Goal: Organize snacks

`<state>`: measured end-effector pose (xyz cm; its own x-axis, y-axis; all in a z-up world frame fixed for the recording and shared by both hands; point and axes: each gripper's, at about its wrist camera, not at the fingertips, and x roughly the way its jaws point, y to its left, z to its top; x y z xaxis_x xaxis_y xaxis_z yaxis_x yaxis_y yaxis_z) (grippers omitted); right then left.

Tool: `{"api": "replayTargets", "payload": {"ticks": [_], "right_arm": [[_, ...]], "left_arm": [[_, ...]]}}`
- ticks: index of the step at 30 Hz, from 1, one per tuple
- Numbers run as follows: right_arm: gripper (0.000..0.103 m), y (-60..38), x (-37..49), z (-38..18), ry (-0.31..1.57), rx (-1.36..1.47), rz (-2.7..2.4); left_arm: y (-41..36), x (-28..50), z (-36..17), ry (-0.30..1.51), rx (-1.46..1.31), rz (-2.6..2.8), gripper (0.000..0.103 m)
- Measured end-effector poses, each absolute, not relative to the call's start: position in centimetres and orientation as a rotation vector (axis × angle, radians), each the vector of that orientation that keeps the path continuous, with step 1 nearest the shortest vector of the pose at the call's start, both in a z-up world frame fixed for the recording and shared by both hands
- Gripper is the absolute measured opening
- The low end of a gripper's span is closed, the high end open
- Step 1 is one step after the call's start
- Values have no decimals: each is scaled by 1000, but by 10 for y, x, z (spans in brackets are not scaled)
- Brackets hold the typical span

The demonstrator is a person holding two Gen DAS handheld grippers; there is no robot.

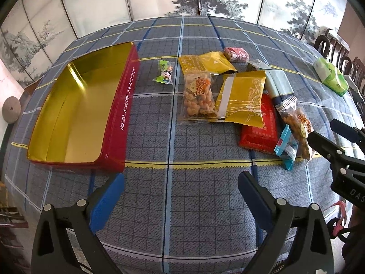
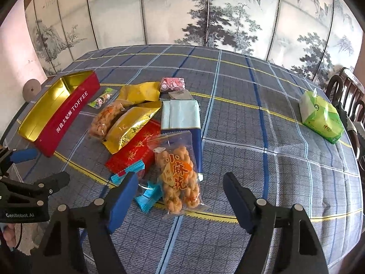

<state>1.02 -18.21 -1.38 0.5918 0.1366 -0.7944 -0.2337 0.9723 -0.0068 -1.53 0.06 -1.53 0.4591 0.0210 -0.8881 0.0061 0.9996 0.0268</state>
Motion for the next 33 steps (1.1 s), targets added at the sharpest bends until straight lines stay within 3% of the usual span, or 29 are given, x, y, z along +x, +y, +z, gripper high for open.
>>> {"api": "replayTargets", "payload": {"ticks": [8,24,33], "right_arm": [[77,-182,11,-15,914,-116,220],[65,-185,14,-20,938,-116,232],[64,-187,19,-28,956,-123,242]], "left_arm": [[0,-15,-16,1094,30,5,98],[-5,-13,-16,1091,43,-14,94],[-9,-13,-18,1092,49,-32,93]]}}
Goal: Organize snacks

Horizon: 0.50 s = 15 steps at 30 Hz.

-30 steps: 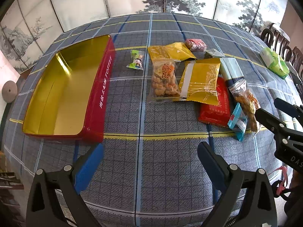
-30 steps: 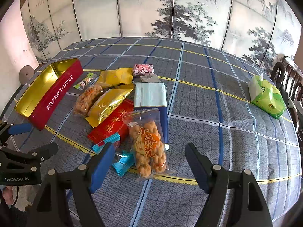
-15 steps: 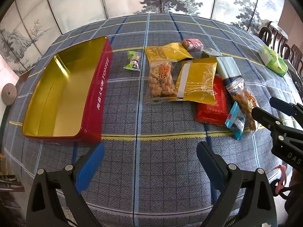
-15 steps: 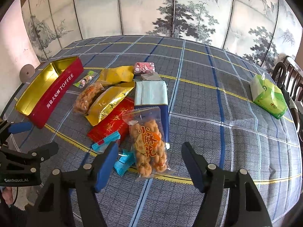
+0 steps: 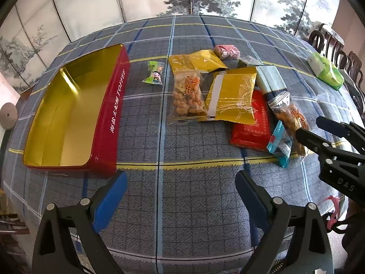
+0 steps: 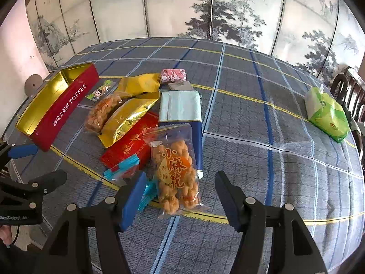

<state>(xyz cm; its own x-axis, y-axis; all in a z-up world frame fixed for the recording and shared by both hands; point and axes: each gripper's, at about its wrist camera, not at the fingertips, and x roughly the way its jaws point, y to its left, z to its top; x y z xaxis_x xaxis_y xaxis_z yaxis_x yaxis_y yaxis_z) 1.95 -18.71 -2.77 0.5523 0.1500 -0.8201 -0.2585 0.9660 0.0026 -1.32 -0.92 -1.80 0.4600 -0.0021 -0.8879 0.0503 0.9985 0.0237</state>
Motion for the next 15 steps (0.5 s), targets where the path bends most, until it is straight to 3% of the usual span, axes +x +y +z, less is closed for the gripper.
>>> {"api": "replayTargets", "payload": {"ticks": [4,12,15], "right_arm": [[56,-186,26,-34,977,-129,249],[54,-182,37,-43,997,-129,267],[46,-181,39,-46,1006,-120,277]], "left_arm": [[-11,-12,-18,1093,52,-38,93],[-15,-9,-22,1105,59,-46,93],[-16,-8,-23,1108,61,-48,93]]}}
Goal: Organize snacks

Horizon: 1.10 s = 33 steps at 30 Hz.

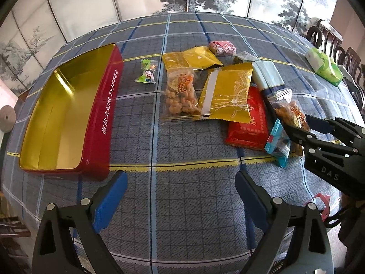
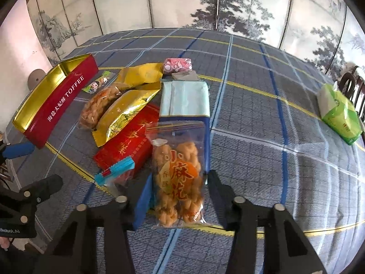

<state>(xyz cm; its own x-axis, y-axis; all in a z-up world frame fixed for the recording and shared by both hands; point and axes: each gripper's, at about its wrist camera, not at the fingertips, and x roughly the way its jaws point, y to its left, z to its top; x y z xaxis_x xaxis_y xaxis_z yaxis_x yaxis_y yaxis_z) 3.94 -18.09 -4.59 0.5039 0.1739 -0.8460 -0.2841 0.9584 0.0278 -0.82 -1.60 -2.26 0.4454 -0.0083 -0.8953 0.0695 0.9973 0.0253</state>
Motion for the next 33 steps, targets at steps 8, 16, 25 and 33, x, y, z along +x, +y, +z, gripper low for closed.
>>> {"api": "replayTargets", "payload": {"ticks": [8,16,25,33], "right_arm": [[38,-192,38,-44,988,-79,269],[38,-208,31,-39,975,-37,258],[38,-242,27,-41,970,-2,172],[38,-261,25,-52,985,43,150]], "left_arm": [[-23,-8,-25,1113,66,-61,93],[-39,-8,-26,1124,66,-110,93],[-61,-3,-27,1166,15,-183,84],[-75,0,-27,1177,-28,-211,75]]}}
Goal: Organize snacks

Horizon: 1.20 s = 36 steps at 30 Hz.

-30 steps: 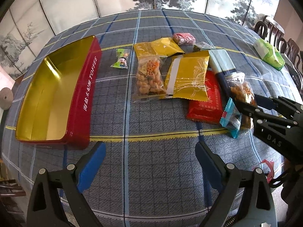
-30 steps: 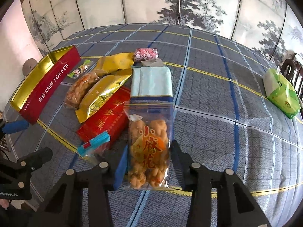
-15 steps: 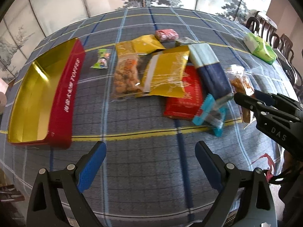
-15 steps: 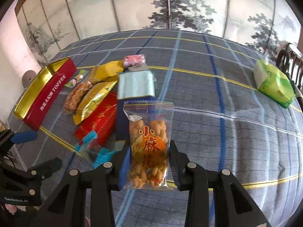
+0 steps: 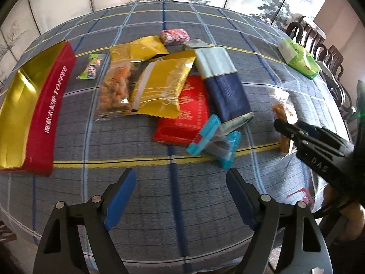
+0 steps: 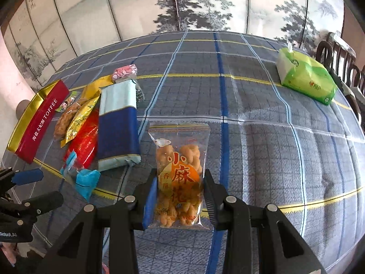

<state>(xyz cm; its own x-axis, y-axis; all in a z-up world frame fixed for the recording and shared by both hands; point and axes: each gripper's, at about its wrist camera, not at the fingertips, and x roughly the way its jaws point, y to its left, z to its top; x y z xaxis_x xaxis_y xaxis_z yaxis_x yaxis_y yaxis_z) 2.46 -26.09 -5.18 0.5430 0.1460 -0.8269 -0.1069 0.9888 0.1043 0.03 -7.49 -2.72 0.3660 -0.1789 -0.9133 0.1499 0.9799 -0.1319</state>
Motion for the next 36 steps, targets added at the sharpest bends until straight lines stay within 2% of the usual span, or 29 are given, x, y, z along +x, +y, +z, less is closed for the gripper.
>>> {"api": "replayTargets", "payload": {"ticks": [14,18,23,28,34,36], "right_arm": [[38,-271,20,-55,978,75,158],[38,-274,20,-57,984,84,160],[38,-274,21,-59,987,90,162],[38,-274,22,-59,987,88,166],[38,-275,21,-59,987,85,165],[38,-273,21,-59,989,76,164]], "left_arm": [[-92,21,-28,1148,-53,-226,67],[-98,23,-35,1164,-35,-244,55],[-101,25,-39,1178,-42,-262,52],[-105,26,-42,1190,-54,-296,38],[-107,28,-44,1192,-62,-308,33],[-107,29,-44,1197,-84,-323,25]]}}
